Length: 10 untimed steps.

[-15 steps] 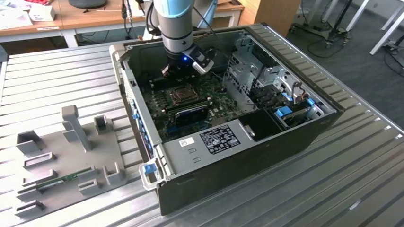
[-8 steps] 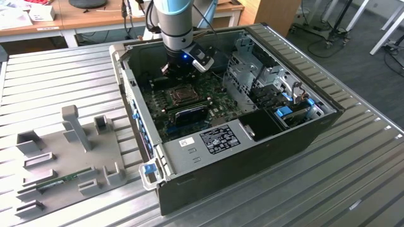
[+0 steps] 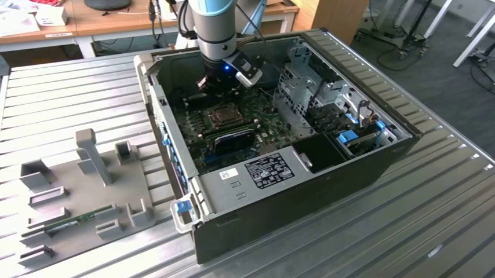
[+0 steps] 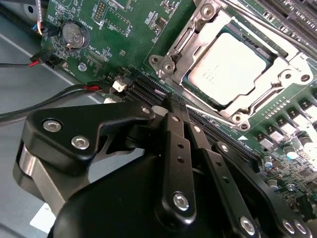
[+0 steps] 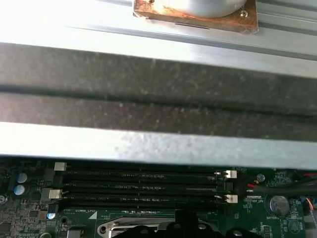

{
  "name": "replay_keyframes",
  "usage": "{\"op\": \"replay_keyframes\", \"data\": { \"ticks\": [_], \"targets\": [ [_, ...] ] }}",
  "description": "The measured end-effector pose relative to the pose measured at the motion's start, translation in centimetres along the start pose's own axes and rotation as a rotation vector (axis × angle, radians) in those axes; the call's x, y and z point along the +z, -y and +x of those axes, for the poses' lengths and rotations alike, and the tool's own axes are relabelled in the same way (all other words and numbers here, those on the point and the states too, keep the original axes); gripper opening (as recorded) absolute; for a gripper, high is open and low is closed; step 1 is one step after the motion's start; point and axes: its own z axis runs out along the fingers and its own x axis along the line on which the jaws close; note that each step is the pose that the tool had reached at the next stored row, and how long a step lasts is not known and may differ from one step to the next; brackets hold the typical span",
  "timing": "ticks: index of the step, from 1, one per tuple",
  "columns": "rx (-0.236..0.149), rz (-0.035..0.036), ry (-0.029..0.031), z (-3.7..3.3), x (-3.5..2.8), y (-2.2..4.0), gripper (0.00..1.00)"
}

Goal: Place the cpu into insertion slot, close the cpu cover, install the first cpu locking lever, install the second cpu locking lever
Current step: 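Install the first cpu locking lever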

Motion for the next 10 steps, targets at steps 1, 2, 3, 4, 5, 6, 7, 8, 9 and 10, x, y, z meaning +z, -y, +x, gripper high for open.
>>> {"op": "replay_keyframes", "data": {
  "ticks": [1, 2, 3, 4, 5, 6, 7, 8, 9, 10],
  "targets": [
    [0.000, -0.0006, 0.0002, 0.00, -0.03, 0.00, 0.10],
    [0.000, -0.0012, 0.0005, 0.02, -0.04, -0.01, 0.10],
    [0.000, -0.0016, 0.0006, 0.04, -0.06, -0.02, 0.10],
    [0.001, -0.0021, 0.0008, 0.06, -0.09, -0.03, 0.10],
    [0.001, -0.0027, 0.0011, 0.08, -0.11, -0.03, 0.10],
    [0.002, -0.0036, 0.0016, 0.11, -0.14, -0.04, 0.10],
    [0.004, -0.0052, 0.0025, 0.15, -0.17, -0.05, 0.10],
    [0.006, -0.0065, 0.0034, 0.20, -0.21, -0.06, 0.10],
    [0.007, -0.0073, 0.0043, 0.25, -0.24, -0.07, 0.10],
    [0.009, -0.0076, 0.0050, 0.29, -0.27, -0.08, 0.10]
  ]
}}
